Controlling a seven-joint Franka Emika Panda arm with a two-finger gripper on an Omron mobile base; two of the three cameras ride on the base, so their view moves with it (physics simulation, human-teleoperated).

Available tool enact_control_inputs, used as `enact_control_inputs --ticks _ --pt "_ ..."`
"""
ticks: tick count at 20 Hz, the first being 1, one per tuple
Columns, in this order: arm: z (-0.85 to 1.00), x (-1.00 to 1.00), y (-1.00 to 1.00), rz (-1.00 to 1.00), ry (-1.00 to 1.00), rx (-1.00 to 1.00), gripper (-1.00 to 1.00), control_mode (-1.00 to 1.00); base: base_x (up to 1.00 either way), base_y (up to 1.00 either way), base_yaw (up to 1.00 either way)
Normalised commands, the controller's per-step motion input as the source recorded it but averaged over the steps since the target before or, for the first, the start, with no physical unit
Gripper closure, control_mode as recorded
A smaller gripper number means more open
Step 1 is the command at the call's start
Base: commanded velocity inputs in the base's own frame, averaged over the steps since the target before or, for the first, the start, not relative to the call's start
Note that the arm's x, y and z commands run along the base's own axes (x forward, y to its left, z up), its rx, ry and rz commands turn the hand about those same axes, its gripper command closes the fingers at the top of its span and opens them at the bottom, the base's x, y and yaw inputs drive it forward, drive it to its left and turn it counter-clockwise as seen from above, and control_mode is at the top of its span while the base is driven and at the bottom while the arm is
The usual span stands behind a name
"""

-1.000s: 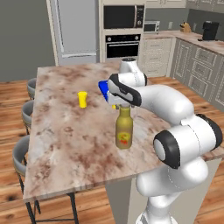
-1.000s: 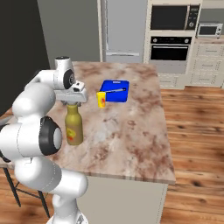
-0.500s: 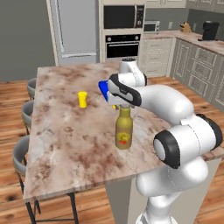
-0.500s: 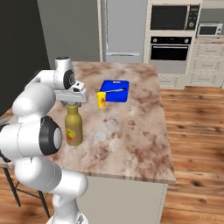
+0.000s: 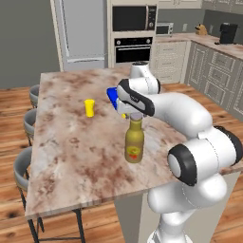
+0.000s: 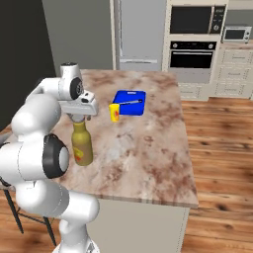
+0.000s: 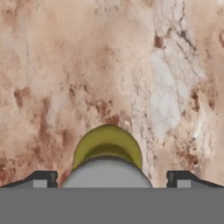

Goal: Place the drinks on the dining counter in a tight cluster.

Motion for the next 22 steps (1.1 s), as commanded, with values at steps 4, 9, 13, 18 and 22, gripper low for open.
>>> enact_control_inputs --ticks 4,9,13,18,22 --pt "0.24 -0.39 0.00 0.00 -0.11 0.00 -1.00 -1.00 0.00 0.00 0.00" --pt "0.46 -0.48 -0.02 0.00 -0.12 0.01 -1.00 -1.00 0.00 0.00 0.00" --pt "0.17 -0.44 -0.35 0.00 -0.05 0.01 -1.00 -1.00 0.00 0.00 0.00" --pt "0.00 -0.34 -0.62 -0.02 0.00 0.00 -1.00 -1.00 0.00 0.00 0.00" --pt "0.04 -0.34 -0.48 -0.02 -0.03 0.03 -1.00 -1.00 0.00 0.00 0.00"
